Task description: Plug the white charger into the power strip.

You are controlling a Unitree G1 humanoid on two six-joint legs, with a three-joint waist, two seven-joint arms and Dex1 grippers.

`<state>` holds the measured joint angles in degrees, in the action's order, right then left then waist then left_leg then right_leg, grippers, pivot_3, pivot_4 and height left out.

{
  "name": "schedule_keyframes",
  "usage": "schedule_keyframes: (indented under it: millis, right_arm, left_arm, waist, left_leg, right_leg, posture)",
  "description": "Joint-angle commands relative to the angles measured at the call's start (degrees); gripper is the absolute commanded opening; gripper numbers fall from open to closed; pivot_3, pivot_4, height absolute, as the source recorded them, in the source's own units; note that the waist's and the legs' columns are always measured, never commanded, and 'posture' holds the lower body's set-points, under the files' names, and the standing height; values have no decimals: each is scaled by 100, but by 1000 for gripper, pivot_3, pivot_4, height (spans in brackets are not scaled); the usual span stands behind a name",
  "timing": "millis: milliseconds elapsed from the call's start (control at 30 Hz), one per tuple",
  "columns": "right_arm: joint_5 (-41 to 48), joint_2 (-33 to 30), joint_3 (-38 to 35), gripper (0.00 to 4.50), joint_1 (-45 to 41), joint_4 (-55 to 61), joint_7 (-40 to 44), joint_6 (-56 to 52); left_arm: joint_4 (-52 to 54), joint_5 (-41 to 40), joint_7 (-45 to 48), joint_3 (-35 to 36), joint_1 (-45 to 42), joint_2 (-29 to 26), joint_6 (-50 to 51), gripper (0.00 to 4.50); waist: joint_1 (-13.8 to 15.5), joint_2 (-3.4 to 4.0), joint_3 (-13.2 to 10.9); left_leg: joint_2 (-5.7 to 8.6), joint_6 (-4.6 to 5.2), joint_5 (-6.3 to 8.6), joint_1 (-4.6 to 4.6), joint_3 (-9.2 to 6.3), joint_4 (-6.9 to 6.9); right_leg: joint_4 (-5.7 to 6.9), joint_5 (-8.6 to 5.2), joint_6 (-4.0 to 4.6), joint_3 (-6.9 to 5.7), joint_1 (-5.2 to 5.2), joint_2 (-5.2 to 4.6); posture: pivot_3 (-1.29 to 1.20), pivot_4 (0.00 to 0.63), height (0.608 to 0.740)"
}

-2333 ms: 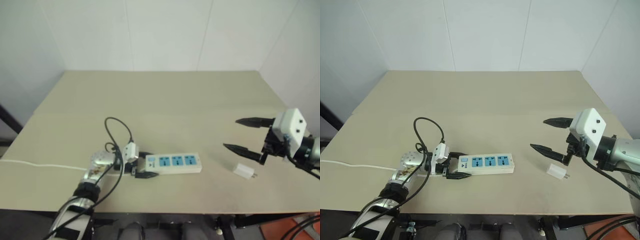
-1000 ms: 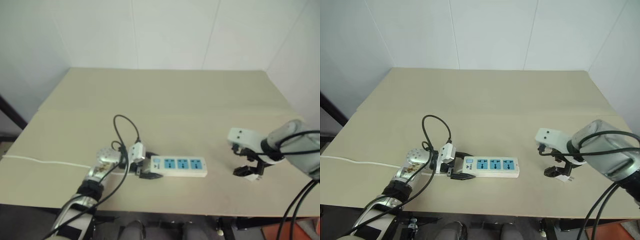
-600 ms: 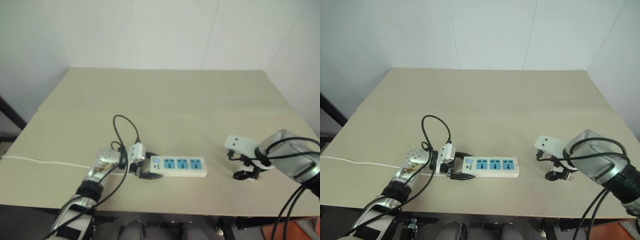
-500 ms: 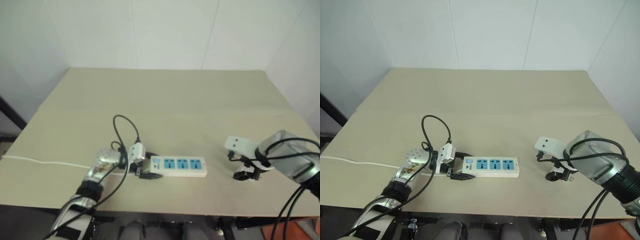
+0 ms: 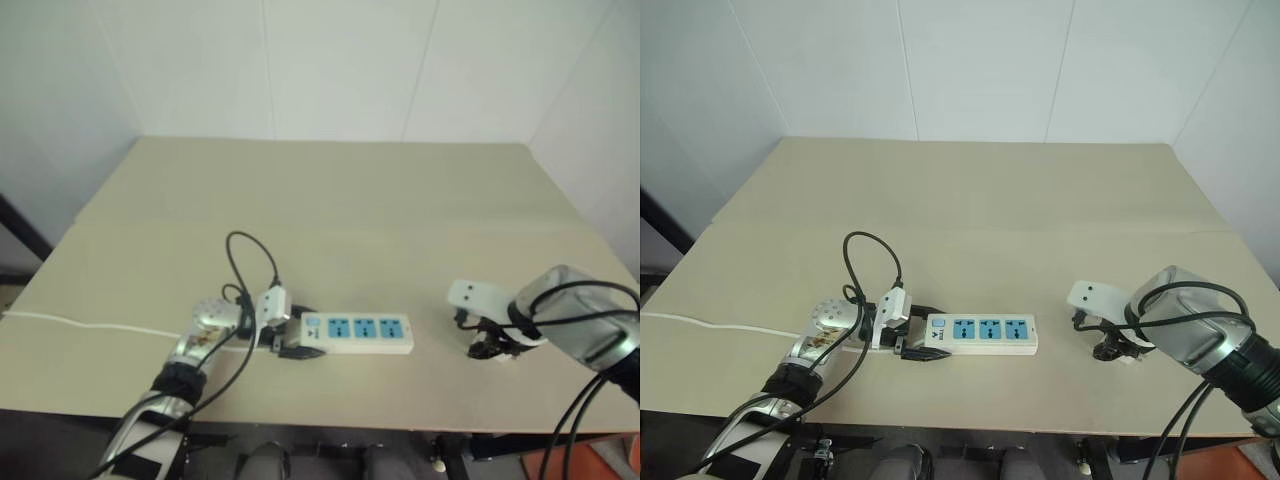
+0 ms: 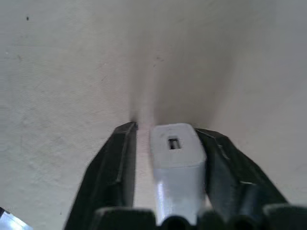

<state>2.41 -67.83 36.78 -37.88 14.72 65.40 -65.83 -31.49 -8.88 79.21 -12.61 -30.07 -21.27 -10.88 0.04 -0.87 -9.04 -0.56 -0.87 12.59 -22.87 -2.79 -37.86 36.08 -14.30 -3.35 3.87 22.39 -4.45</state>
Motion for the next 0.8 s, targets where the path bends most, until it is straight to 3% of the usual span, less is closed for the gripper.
schedule_keyframes:
  millis: [33,267,433,533,667,800]
  right_arm:
    - [-135,-93,-44,1201,111,-43,-30,1]
    - [-142,45,-322,1201,62,-186,-187,171]
    - [245,482,-1681,1201,-464,-601,-439,912]
    - [809,963,-2857,1201,-561,-736,-581,1580]
    - [1629,1786,-4092,1201,-30,-293,-747,2206]
    - [2492,2713,-4680,1201,586,241,-803,2646]
  left_arm:
    - [-108,218,63,-264,153,-38,133,3311]
    - [-139,229,75,-263,137,-55,118,3311]
    - [-90,226,121,-290,151,-91,137,3311]
    - [-64,229,127,-309,144,-91,162,3311]
    - [-87,237,161,-328,110,-104,158,3311]
    - [-155,239,163,-335,49,-107,140,3311]
  waist:
    - [1,0,0]
    - [-2,0,0]
    - [-76,6,-1]
    - [-71,7,-1]
    - [-46,-6,-3]
    - [-54,-8,-2]
  left_leg:
    - [0,0,0,1,0,0]
    - [0,0,0,1,-1,0]
    - [0,0,0,3,1,0]
    - [-2,0,0,2,-2,2]
    - [-2,4,2,0,-12,4]
    - [0,5,2,0,-16,5]
  right_leg:
    - [0,-4,-7,0,-1,0]
    - [0,-2,-3,-2,-2,0]
    - [2,0,-8,0,-1,-1]
    - [3,5,2,0,0,3]
    - [0,11,12,-11,-7,2]
    - [6,12,13,-12,-8,2]
  posture:
    - [0,150,740]
    - [0,150,740]
    - [0,150,740]
    - [0,150,740]
    - [0,150,740]
    - [0,150,740]
